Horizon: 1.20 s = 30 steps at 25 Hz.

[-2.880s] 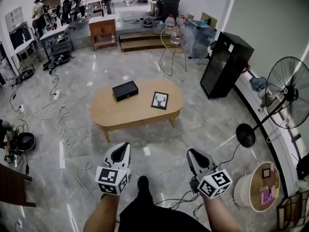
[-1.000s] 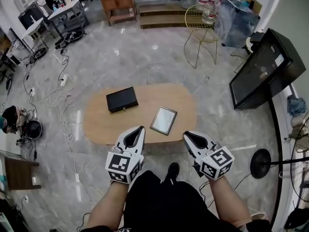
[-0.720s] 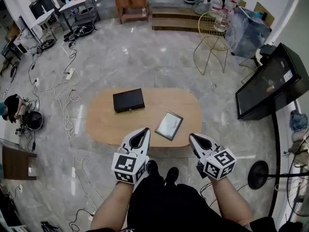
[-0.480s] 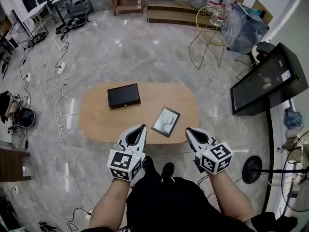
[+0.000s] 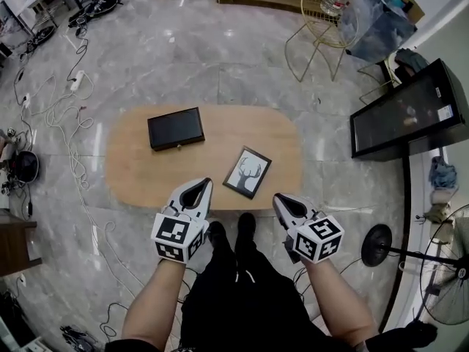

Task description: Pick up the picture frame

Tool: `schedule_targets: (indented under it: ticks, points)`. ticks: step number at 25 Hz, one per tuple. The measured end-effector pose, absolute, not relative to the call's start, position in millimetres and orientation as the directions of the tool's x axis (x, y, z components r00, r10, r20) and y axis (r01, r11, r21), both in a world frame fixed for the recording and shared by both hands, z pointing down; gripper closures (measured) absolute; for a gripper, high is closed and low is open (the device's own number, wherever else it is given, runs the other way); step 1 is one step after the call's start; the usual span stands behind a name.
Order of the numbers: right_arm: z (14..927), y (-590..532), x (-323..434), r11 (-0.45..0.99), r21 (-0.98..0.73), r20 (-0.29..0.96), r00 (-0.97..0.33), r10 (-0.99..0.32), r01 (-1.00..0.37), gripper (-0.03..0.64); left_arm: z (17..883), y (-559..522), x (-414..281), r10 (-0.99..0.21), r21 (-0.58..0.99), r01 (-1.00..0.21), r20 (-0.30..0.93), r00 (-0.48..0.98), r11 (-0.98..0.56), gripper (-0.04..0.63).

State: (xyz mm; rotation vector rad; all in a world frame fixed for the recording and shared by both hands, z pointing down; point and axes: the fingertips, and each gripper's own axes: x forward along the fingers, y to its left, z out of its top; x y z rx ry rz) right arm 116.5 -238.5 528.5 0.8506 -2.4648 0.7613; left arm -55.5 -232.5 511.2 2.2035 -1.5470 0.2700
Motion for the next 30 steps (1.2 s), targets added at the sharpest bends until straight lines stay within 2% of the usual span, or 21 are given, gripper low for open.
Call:
schedule_targets:
  ticks: [8,17,30]
  points:
    - [661.6,-268.2,132.2,0.560,-0.414,0.666,-0.658,-0.351,-0.718,0.534,624.4,-256.5,-64.1,-0.775,0.277,-0.940,0.543,0.323,-0.197,0.586]
    - [805.9,-276.2,133.3,0.469,-0.423,0.776,-0.577,-0.254,-0.775,0.498,741.4,-261.6,-55.6,-0.703,0.320,-0.933,0.625,0.339,-0.166,0.586]
    - [927.6,-281.8,134.9,0.245,-0.364,0.889,-0.413,-0.197,-0.899,0.446,806.3,-262.6,-65.7,-0.681,0.314,-0.937,0.653,0.331,-0.154,0.586]
